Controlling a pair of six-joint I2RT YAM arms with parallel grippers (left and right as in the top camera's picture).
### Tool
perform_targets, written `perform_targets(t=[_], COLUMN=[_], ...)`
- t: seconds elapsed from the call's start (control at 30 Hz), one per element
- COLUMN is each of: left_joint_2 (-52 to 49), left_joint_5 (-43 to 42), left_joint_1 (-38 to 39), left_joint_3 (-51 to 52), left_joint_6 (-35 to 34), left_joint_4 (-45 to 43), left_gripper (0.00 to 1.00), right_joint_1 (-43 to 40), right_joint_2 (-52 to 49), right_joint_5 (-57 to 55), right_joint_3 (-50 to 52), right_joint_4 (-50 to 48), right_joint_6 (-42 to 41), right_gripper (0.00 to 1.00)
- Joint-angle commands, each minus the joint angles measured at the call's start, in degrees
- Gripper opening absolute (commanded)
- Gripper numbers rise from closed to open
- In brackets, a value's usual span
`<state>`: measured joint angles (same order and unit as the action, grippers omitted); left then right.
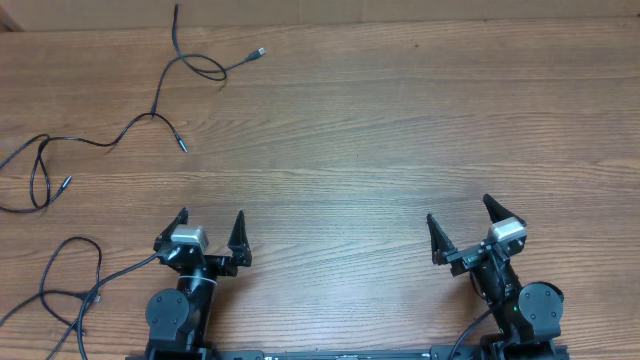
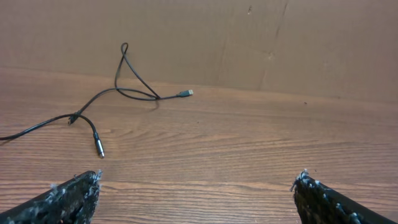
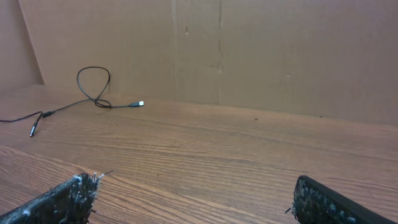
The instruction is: Untangle cables
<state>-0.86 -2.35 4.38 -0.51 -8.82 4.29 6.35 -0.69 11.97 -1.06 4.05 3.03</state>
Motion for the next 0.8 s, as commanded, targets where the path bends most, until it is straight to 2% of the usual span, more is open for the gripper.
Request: perform_targets(t=[0.0,0.77], left_joint_2=[0.61,0.61], left_joint_5=[0.42,0.42], left_joint_1=[-0.28,-0.28], left_joint_3=[0.24,0.24], left_joint_6=[-0.17,-0.17], left_joint_4=[0.13,0.13], left_gripper=[1.0,1.0], right_joint_1=[-0.44,-0.44], right_joint_2=[0.55,0.55], right_joint_5=[-0.98,-0.31], right_joint_3=[0.59,0.59], right_joint_4=[-0.07,-0.26], right_joint_6=[0.5,-0.15], right_gripper=[1.0,1.0])
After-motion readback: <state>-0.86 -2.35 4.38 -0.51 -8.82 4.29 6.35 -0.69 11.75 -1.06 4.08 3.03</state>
